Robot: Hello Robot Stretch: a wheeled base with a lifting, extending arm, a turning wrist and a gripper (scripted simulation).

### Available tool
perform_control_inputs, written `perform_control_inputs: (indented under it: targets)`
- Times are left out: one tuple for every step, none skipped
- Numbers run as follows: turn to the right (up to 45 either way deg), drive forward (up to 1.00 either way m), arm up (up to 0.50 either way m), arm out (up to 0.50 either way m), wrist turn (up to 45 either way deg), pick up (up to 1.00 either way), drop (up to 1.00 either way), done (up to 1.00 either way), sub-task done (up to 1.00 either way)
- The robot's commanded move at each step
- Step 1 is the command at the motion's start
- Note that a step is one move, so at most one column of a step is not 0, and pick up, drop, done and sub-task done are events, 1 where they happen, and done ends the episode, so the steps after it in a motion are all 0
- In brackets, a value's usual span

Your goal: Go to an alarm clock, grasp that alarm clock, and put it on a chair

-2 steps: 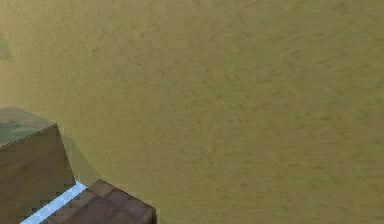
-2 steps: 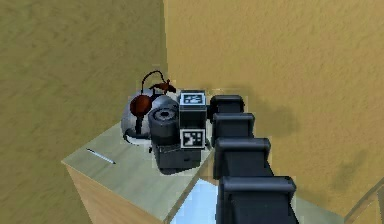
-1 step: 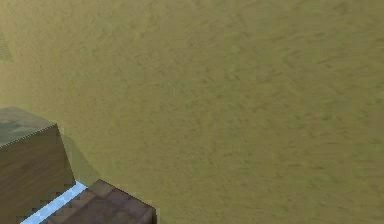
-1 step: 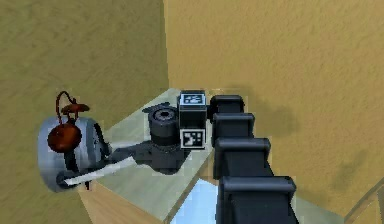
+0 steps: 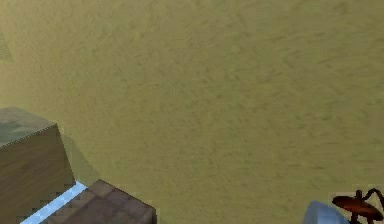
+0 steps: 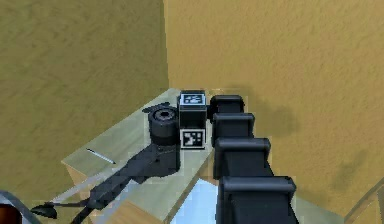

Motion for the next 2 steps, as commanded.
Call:
perform_control_inputs:
  targets:
    - [0.0, 0.0, 0.0, 0.0, -18.0, 0.0, 0.0, 0.0, 0.0]
    - [0.0, 0.0, 0.0, -0.12, 0.0, 0.0, 0.0, 0.0, 0.0]
